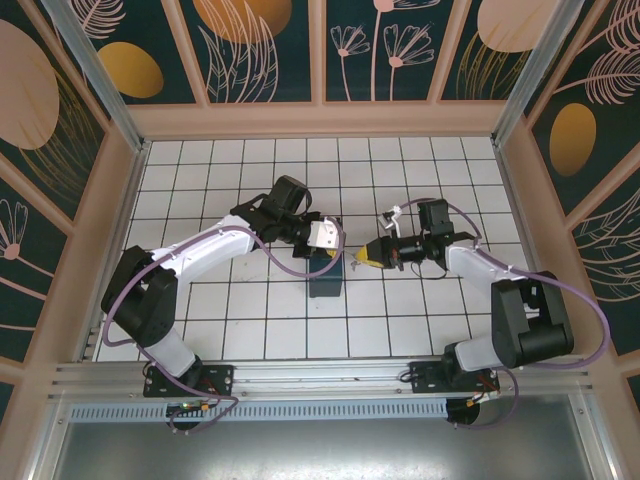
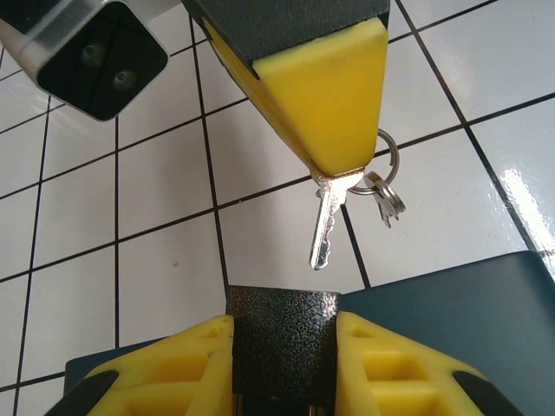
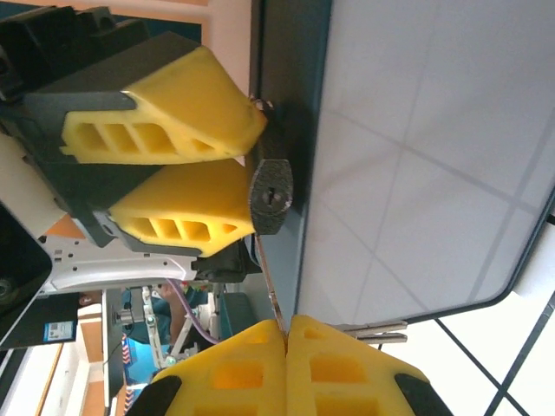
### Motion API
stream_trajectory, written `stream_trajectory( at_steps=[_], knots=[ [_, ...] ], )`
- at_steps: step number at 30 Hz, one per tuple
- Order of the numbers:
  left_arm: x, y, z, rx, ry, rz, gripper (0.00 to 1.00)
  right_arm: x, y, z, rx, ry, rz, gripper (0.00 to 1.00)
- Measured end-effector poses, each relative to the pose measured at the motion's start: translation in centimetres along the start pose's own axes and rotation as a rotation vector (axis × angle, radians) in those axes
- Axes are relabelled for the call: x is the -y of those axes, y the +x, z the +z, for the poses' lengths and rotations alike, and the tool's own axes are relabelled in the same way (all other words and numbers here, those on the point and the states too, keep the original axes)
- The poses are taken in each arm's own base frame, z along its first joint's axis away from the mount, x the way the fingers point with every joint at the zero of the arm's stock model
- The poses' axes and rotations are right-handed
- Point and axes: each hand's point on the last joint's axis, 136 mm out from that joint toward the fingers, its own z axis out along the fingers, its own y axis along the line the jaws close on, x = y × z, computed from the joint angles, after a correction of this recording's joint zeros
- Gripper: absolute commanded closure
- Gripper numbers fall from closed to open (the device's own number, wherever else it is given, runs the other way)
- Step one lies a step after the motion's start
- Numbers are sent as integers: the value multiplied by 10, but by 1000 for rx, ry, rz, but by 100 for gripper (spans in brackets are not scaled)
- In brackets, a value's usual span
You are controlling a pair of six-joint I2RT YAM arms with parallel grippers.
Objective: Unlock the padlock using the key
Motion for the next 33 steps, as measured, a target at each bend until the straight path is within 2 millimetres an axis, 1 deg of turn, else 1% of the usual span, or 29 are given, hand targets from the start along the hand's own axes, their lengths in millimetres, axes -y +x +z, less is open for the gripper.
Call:
stream_trajectory(
  at_steps=[3, 10, 11, 12, 15, 18, 20, 24, 29, 33],
  knots=[
    [-2, 0, 0, -3, -5, 6, 75, 3, 1, 1, -3, 5, 7, 100],
    [-7, -4, -2, -3, -21, 19, 74, 1, -4, 0, 2, 10, -3, 100],
    [-7, -4, -3, -2, -22, 20, 71, 1, -5, 0, 4, 12, -3, 100],
    [-7, -5, -3, -2, -22, 21, 65, 2, -6, 0, 7, 17, -3, 100],
    [-9, -5, -3, 2, -28, 19, 52, 5, -9, -2, 19, 30, 3, 100],
    [-10, -6, -3, 0, -25, 6, 44, 9, -16, -6, 34, 40, 7, 100],
    [-13, -9, -2, -2, -16, -4, 41, 11, -24, -8, 39, 48, -2, 100],
    [-23, -12, 2, -7, -1, -18, 42, 11, -36, -9, 37, 54, -32, 100],
    [-21, 0, 13, -50, 61, -73, 46, 11, -43, -8, 29, 55, -52, 100],
    [-19, 9, 17, -64, 110, -123, 46, 14, -44, -7, 14, 62, -52, 100]
  ],
)
